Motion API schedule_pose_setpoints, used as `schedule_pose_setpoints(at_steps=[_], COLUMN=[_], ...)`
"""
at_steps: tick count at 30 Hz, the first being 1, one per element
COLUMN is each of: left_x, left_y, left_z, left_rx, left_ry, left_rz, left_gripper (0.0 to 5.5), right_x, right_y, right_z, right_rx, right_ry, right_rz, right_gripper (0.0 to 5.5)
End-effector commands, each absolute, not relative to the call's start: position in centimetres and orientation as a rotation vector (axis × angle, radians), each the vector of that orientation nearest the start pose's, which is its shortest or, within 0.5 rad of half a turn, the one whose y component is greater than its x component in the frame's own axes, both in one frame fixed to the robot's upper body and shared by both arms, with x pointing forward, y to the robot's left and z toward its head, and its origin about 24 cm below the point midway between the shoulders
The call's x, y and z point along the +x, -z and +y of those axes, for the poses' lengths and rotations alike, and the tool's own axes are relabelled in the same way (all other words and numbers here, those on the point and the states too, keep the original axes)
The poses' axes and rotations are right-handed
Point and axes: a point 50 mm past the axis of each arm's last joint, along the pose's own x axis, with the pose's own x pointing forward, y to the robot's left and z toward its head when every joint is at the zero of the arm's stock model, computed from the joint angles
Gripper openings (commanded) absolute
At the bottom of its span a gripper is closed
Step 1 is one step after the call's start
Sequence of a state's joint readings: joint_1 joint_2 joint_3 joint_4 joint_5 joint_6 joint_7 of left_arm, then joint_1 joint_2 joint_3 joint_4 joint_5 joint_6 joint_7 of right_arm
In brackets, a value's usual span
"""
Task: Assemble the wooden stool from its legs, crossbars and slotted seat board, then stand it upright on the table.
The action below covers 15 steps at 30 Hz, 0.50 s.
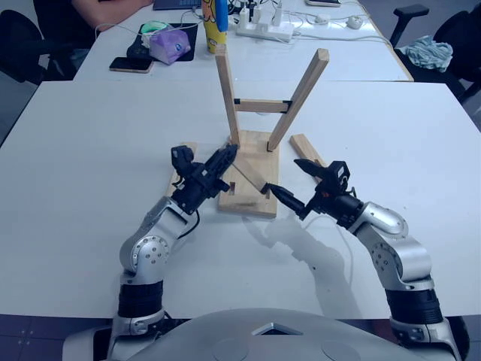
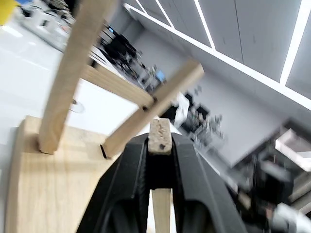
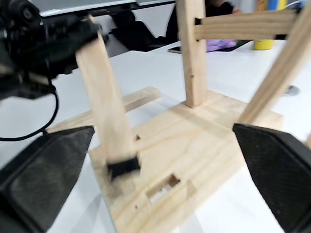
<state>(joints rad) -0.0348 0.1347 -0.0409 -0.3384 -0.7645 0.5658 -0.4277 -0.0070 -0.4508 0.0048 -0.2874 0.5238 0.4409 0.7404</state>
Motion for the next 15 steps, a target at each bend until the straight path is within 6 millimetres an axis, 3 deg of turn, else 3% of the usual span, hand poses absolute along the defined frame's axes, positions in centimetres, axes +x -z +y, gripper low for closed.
schedule_pose_setpoints(at_steps=[1,6,12,15], left_x=[23.9,24.8,25.1,25.2], left_y=[-11.3,-14.7,-16.7,-16.9], left_z=[10.7,10.7,9.1,8.6], left_rx=[-0.436,-0.070,0.084,0.097], left_ry=[0.925,1.220,1.471,1.514], left_rz=[0.084,0.074,0.077,0.071], left_gripper=[0.43,0.43,0.43,0.43], right_x=[24.2,25.5,26.0,25.9], right_y=[-10.3,-14.6,-16.8,-16.5], right_z=[-17.1,-18.8,-19.1,-18.6], right_rx=[0.113,0.166,0.169,0.119], right_ry=[-0.972,-1.212,-1.388,-1.432], right_rz=[0.187,0.296,0.359,0.387], right_gripper=[5.40,5.40,5.40,5.40])
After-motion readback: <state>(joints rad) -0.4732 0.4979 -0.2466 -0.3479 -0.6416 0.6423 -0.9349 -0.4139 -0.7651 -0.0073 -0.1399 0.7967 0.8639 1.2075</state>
